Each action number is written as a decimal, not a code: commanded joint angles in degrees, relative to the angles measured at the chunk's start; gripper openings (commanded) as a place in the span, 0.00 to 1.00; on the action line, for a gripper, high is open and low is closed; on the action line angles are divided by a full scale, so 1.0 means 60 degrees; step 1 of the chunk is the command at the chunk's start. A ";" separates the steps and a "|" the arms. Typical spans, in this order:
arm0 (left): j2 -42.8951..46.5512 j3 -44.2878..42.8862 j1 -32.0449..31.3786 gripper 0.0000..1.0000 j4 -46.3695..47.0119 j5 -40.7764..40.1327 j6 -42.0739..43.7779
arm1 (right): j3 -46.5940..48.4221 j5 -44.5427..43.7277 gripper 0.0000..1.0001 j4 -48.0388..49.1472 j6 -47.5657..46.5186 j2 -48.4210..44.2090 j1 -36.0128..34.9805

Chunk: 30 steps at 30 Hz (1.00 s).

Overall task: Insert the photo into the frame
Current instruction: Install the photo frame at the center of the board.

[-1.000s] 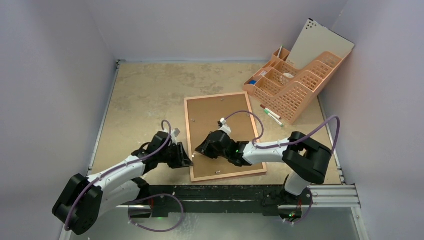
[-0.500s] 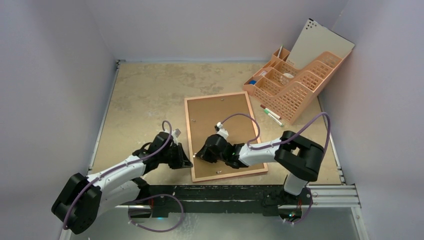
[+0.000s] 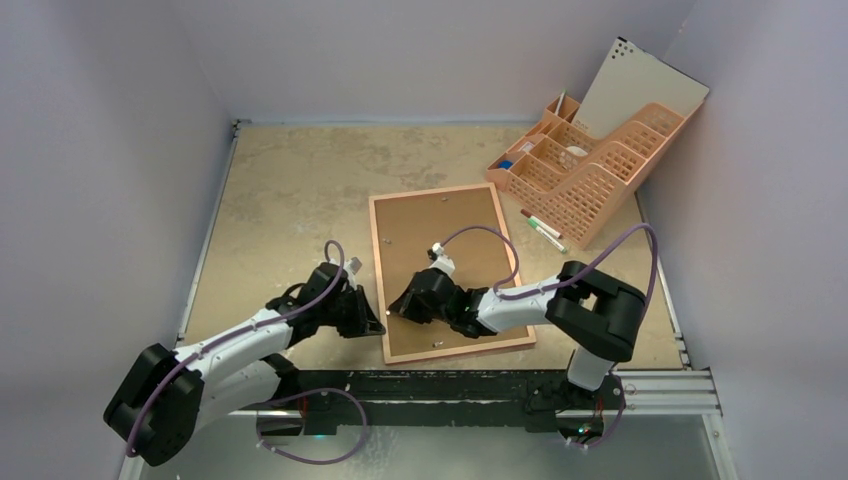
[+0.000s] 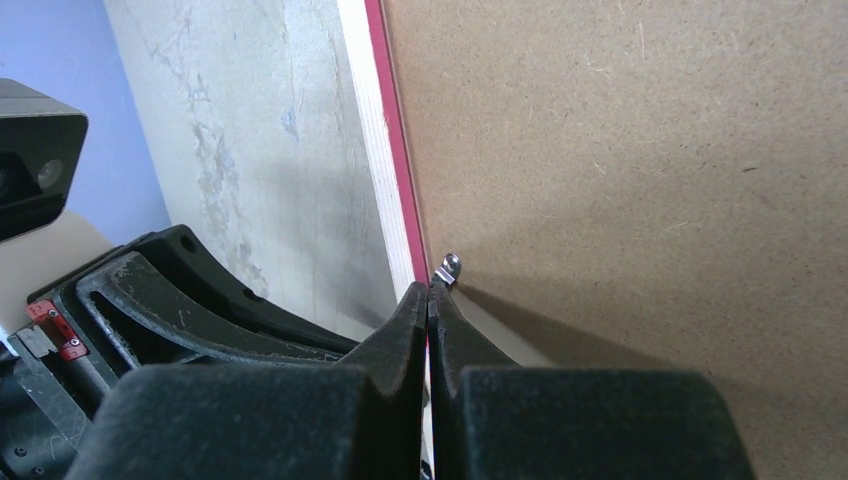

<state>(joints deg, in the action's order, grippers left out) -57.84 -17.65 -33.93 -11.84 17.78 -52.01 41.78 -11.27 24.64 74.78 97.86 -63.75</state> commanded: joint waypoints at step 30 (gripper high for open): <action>-0.0056 0.0056 -0.0043 0.01 -0.0679 -0.1033 0.0084 | -0.0573 -0.0753 0.02 0.0934 -0.0192 -0.0598 -0.0010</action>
<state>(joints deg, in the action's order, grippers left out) -57.74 -17.69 -33.95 -12.01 17.58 -52.03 40.18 -10.41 30.28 74.72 99.53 -63.70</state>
